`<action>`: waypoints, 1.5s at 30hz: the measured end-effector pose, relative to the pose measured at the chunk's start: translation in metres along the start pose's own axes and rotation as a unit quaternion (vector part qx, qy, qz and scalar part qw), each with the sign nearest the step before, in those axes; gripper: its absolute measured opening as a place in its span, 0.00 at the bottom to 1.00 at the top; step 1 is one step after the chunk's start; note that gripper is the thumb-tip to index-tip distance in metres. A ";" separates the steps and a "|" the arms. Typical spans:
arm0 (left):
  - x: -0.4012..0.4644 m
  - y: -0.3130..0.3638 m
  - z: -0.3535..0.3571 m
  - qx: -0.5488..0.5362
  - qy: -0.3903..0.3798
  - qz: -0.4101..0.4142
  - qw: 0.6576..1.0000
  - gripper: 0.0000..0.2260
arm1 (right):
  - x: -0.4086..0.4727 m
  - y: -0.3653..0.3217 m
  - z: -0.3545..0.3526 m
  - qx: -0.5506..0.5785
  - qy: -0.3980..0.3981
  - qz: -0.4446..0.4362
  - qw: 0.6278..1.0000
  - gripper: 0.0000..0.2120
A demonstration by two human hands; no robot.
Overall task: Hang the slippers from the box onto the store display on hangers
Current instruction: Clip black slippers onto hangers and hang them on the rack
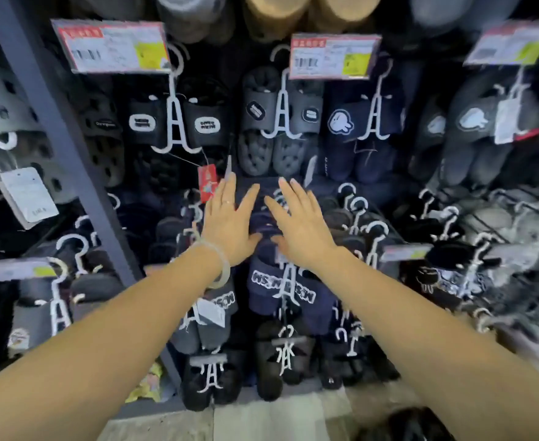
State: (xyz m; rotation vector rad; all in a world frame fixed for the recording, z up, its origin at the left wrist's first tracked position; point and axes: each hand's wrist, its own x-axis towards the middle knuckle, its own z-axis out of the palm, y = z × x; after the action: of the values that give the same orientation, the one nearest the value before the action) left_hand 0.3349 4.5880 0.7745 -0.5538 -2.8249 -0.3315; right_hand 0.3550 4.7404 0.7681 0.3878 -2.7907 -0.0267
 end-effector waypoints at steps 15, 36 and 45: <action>-0.076 0.324 0.134 -0.061 -0.197 0.249 0.946 0.36 | -0.320 0.226 0.007 -0.018 -0.127 0.232 0.964 0.32; -0.127 0.451 0.416 -0.078 -0.457 -0.043 0.885 0.30 | -0.518 0.424 0.233 0.117 -0.429 0.309 0.841 0.27; -0.186 0.434 0.586 -0.121 -0.537 -0.095 0.830 0.29 | -0.590 0.434 0.420 0.166 -0.524 0.409 0.728 0.26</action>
State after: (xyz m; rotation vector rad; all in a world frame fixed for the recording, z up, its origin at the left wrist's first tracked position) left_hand 0.5612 5.0724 0.2447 -0.6449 -3.9903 -0.5554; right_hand 0.6454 5.3064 0.2128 -1.2224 -3.7456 0.6590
